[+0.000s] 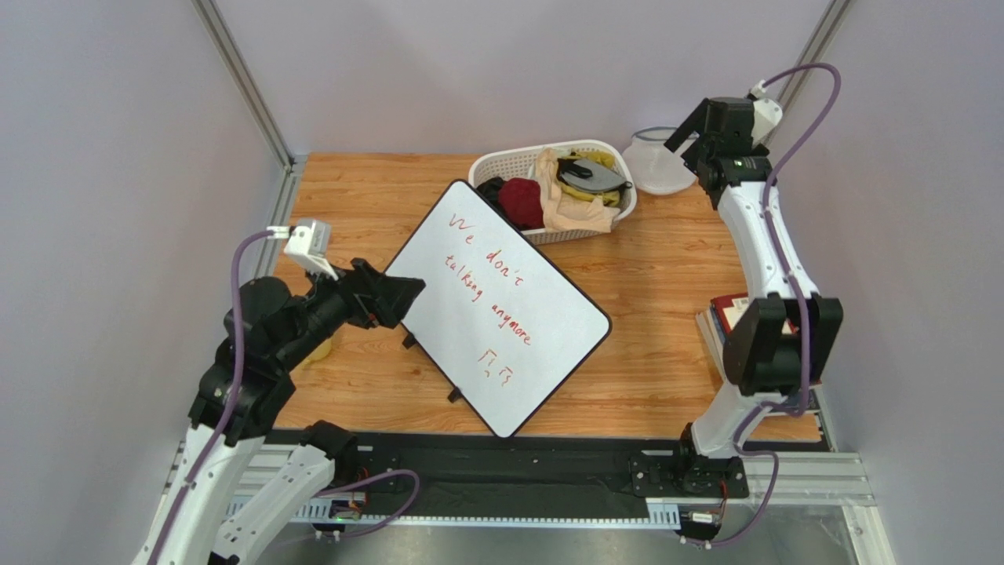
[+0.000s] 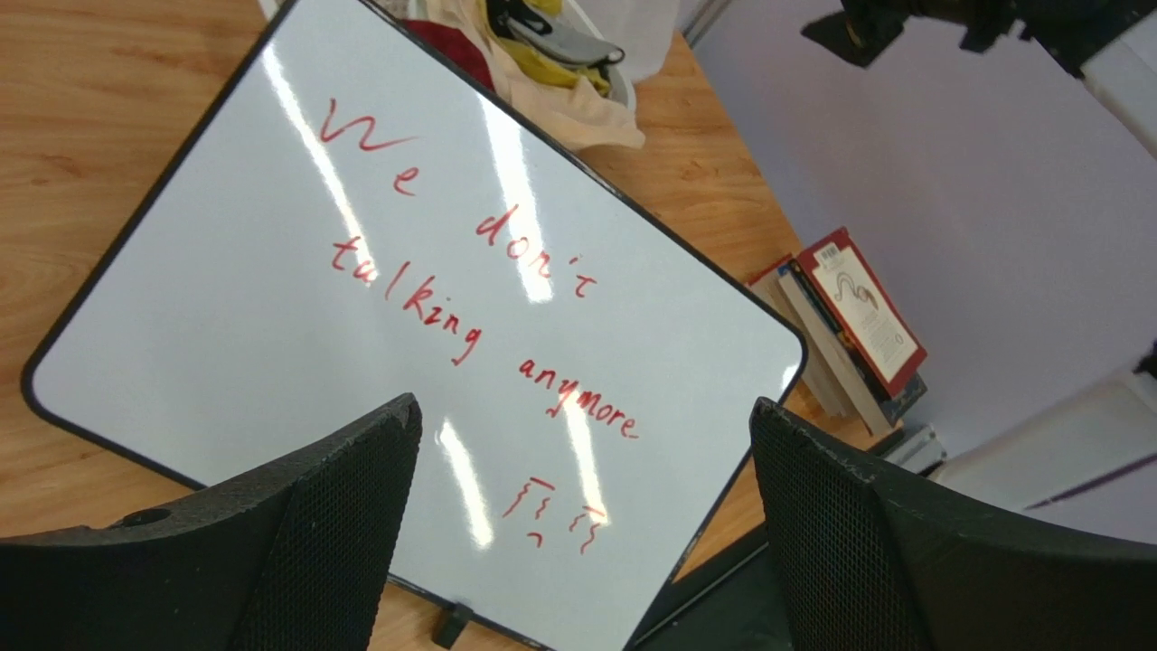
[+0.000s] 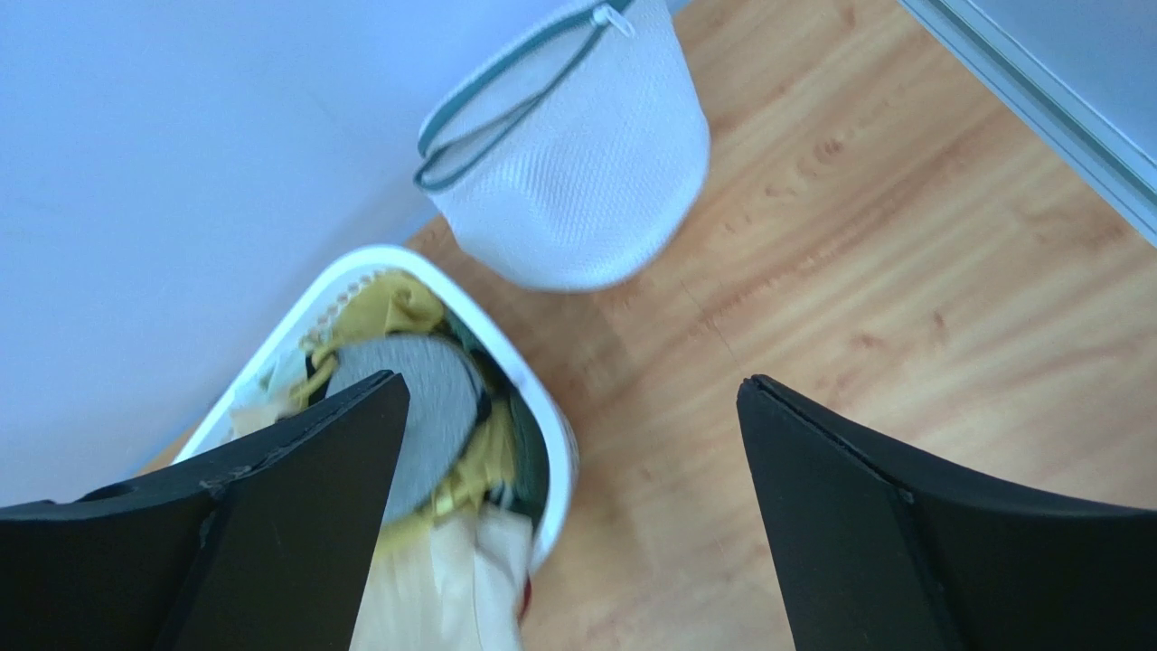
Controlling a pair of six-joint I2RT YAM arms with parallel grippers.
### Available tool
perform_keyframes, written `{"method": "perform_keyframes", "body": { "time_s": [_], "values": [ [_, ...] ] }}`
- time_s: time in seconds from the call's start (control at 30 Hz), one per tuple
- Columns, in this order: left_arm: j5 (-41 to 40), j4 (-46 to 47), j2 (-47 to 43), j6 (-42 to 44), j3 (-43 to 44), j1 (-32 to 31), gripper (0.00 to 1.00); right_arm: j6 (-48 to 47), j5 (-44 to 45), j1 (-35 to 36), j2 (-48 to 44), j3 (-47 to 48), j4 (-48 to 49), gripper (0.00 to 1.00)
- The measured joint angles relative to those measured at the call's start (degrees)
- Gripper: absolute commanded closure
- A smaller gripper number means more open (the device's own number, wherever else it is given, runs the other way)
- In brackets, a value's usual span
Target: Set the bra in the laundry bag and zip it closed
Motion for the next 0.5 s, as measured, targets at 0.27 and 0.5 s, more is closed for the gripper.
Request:
{"method": "perform_keyframes", "body": {
  "time_s": [0.27,0.5],
  "values": [
    [9.86,-0.81,8.00,2.80,2.95,0.00,0.11,1.31,0.00,-1.77,24.15,16.70,7.65,0.08],
    [11.67,0.57,8.90,4.13,5.03,0.00,0.09,4.46,0.35,-2.10,34.60,17.75,15.58,0.10]
  ]
}}
